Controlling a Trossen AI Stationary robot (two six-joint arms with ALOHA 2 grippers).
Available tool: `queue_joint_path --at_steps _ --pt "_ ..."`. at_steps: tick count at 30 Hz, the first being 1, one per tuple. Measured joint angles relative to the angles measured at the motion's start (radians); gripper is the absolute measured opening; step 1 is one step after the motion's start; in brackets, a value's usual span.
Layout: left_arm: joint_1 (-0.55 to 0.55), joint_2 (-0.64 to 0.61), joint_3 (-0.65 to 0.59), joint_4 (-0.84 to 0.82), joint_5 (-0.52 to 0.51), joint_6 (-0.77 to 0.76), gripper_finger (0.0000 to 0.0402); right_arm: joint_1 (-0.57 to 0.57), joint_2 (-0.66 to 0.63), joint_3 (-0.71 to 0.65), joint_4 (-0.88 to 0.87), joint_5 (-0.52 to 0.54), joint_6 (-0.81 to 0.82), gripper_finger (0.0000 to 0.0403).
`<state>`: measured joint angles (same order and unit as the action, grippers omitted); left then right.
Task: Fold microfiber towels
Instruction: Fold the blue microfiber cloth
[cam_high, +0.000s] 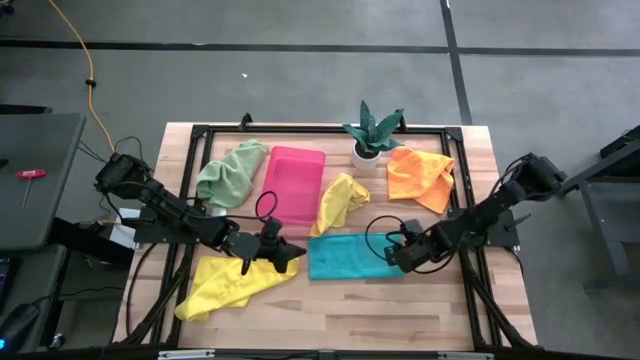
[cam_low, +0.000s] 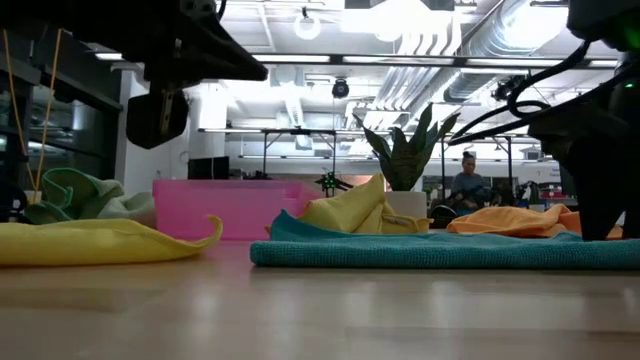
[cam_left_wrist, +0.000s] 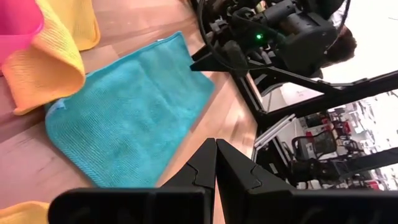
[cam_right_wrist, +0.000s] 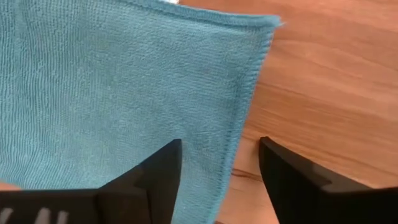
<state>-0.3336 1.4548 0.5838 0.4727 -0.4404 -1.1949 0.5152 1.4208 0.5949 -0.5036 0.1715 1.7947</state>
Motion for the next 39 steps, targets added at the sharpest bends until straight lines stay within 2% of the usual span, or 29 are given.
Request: queue_joint_path --at_steps 15,23,31,39 --pt "0.0 0.0 0.0 -0.033 0.001 0.001 0.0 -0.005 0.043 0.021 -0.034 0.028 0.092 0.0084" --pt "0.0 0.0 0.0 -0.056 0.001 0.002 0.0 -0.01 0.045 0.02 -0.016 0.054 0.064 0.0011" --pt "0.0 0.0 0.0 -0.062 0.001 0.004 0.0 0.018 0.008 0.02 -0.135 0.068 0.058 0.0001" --pt "0.002 0.0 0.0 -0.065 0.002 0.021 0.0 0.127 -0.196 -0.008 -0.455 0.059 0.18 0.0"
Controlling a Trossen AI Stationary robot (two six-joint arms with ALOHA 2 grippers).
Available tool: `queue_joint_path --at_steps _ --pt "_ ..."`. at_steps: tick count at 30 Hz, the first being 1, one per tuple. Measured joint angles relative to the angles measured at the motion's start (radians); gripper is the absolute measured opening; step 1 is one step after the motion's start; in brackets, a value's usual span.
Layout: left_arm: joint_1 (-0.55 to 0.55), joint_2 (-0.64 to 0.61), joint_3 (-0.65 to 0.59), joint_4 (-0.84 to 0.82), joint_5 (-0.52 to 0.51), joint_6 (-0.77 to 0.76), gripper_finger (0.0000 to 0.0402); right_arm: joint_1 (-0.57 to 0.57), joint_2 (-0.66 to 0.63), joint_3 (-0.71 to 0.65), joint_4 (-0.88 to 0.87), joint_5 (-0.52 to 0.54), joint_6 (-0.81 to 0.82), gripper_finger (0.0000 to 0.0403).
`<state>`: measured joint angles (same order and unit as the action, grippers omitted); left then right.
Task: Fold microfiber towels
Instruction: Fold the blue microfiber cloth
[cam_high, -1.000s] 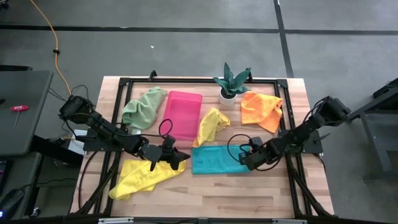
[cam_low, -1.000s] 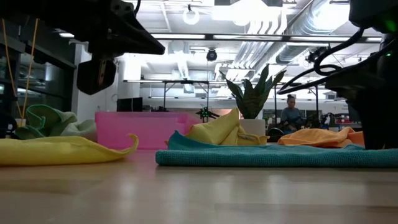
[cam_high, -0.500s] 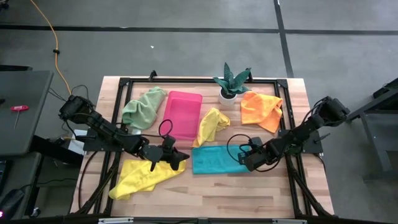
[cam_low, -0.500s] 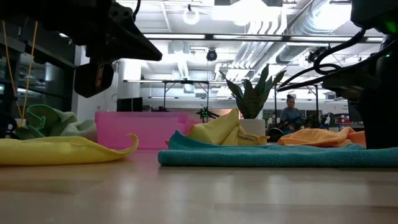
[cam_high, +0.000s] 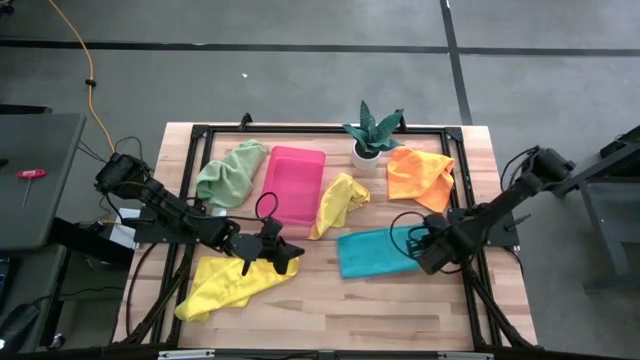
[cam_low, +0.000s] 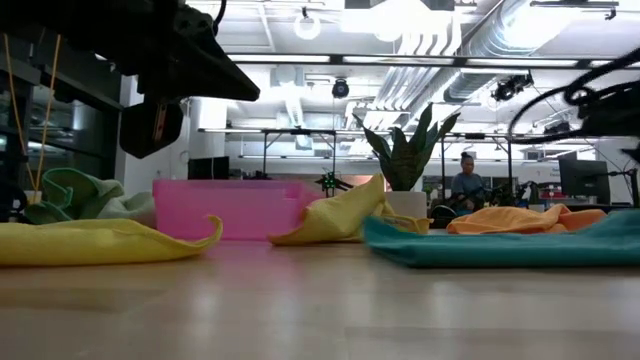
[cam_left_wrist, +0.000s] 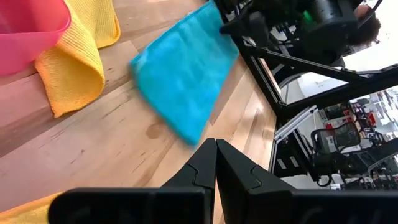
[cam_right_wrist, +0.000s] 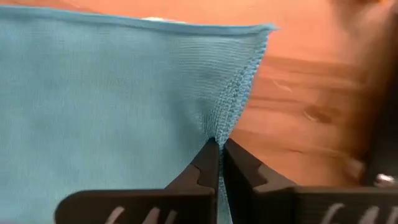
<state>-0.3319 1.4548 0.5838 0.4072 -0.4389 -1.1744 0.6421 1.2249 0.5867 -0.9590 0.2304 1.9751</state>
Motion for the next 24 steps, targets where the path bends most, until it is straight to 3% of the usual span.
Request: queue_joint_path --at_steps 4,11,24 --pt "0.012 0.0 0.0 0.0 0.008 0.0 0.0 0.032 -0.099 0.003 -0.086 -0.025 0.017 0.0" --pt "0.032 0.0 0.0 0.006 0.009 0.0 0.0 0.048 -0.195 0.048 -0.086 0.01 -0.003 0.0" --pt "0.064 0.0 0.0 0.004 0.029 0.0 0.0 0.028 -0.109 0.1 0.204 0.152 -0.064 0.0"
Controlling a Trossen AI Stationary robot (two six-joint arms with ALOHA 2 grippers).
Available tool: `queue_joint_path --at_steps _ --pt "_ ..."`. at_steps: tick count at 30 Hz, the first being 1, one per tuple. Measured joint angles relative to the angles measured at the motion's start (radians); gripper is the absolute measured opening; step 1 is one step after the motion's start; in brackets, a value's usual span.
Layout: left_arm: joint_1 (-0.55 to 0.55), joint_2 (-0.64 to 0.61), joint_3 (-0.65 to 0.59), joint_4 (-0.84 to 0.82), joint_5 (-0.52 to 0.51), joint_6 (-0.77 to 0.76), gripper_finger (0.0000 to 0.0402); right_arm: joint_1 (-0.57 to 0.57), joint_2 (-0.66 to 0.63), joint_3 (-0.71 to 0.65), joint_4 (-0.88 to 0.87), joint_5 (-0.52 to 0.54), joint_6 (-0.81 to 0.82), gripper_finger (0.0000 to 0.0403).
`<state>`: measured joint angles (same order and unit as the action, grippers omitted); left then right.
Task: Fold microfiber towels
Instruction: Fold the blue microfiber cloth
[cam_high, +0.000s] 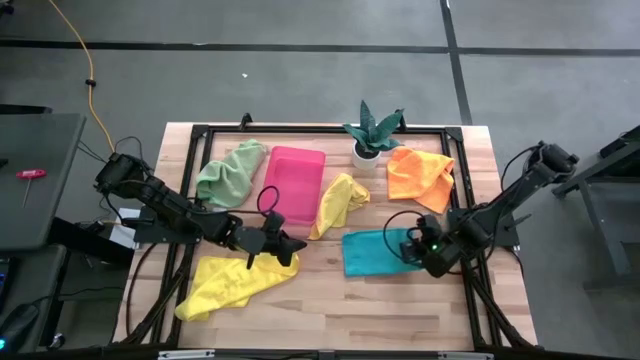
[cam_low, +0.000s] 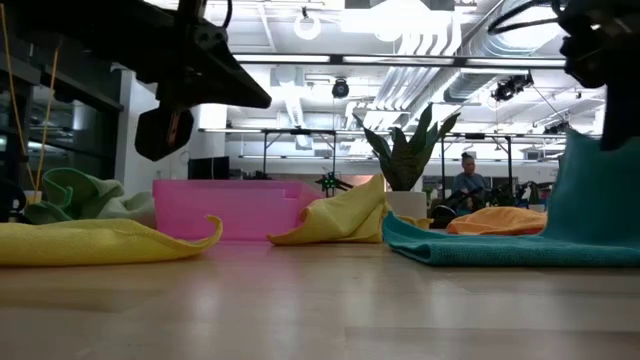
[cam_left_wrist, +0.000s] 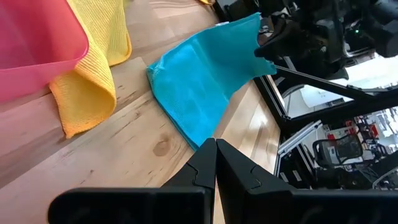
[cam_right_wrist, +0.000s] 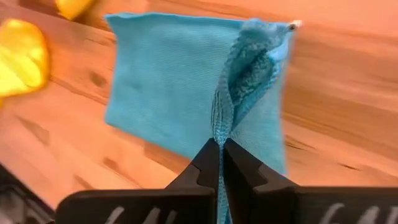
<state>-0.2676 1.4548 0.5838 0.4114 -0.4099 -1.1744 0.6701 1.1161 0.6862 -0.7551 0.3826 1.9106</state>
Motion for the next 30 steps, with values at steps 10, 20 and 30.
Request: queue_joint_path --at_steps 10,20,30 --pt "0.006 0.0 0.0 -0.004 0.014 0.01 0.0 -0.07 0.149 0.0 0.318 0.103 -0.03 0.0" --pt "0.006 0.0 0.0 -0.004 0.015 0.018 0.0 -0.126 0.289 0.0 0.499 0.12 -0.032 0.0" --pt "0.006 0.0 0.0 -0.004 0.033 0.018 0.0 -0.132 0.382 -0.001 0.643 0.082 -0.077 0.0"
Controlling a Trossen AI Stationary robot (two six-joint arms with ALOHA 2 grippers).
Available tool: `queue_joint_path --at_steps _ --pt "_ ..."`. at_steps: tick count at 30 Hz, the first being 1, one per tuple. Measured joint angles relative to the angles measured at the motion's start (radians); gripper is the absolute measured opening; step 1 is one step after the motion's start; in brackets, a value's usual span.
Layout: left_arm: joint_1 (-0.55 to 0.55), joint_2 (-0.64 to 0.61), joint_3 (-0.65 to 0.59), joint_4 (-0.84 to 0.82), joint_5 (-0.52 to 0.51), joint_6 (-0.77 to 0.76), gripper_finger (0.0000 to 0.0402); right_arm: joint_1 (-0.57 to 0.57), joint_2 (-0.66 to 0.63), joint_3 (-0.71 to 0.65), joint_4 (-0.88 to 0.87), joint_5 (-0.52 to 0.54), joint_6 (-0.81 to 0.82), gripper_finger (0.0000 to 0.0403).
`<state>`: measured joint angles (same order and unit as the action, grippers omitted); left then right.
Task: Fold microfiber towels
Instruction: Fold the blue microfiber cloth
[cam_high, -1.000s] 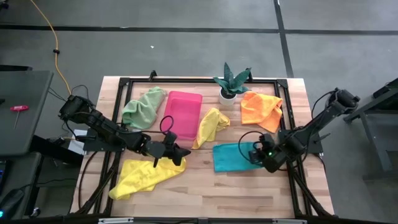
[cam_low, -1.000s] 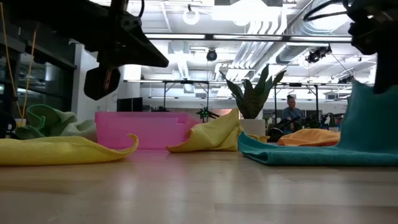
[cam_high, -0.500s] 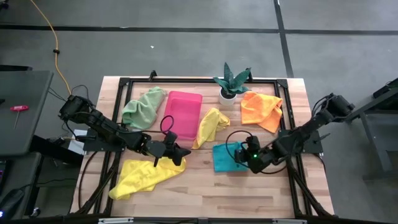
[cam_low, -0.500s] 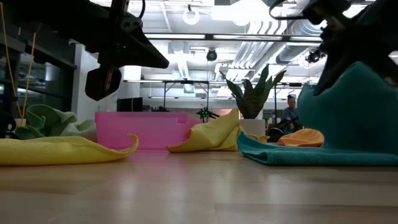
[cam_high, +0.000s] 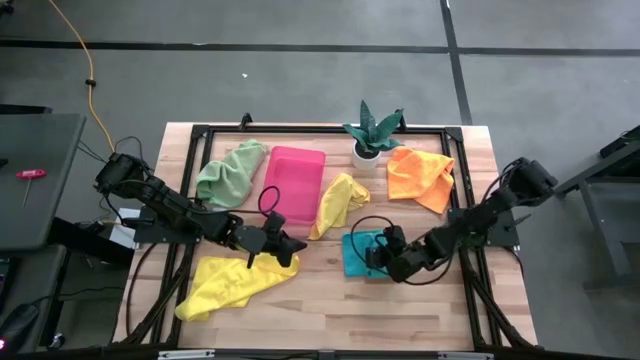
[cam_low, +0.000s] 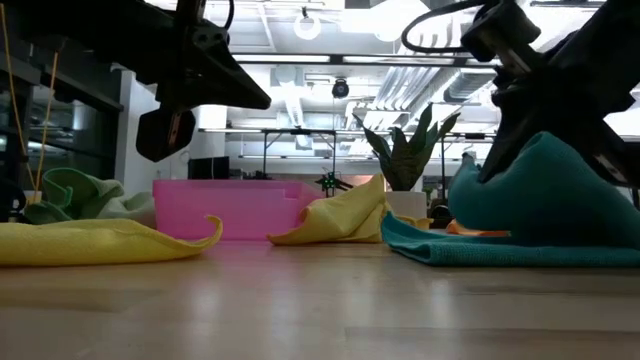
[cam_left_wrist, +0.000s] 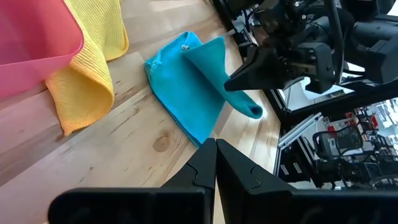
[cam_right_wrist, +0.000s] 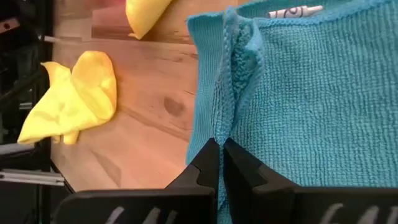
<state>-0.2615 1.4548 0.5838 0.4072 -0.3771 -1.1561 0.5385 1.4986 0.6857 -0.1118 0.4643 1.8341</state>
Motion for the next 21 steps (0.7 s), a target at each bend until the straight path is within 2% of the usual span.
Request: queue_joint_path --at_steps 16,21 --pt "0.0 0.0 0.0 0.0 0.0 0.0 0.0 -0.051 0.009 -0.001 0.072 -0.002 -0.044 0.0001" --pt "0.0 0.0 0.0 0.0 0.0 0.0 0.0 -0.065 0.009 -0.001 0.097 -0.024 -0.085 0.003"
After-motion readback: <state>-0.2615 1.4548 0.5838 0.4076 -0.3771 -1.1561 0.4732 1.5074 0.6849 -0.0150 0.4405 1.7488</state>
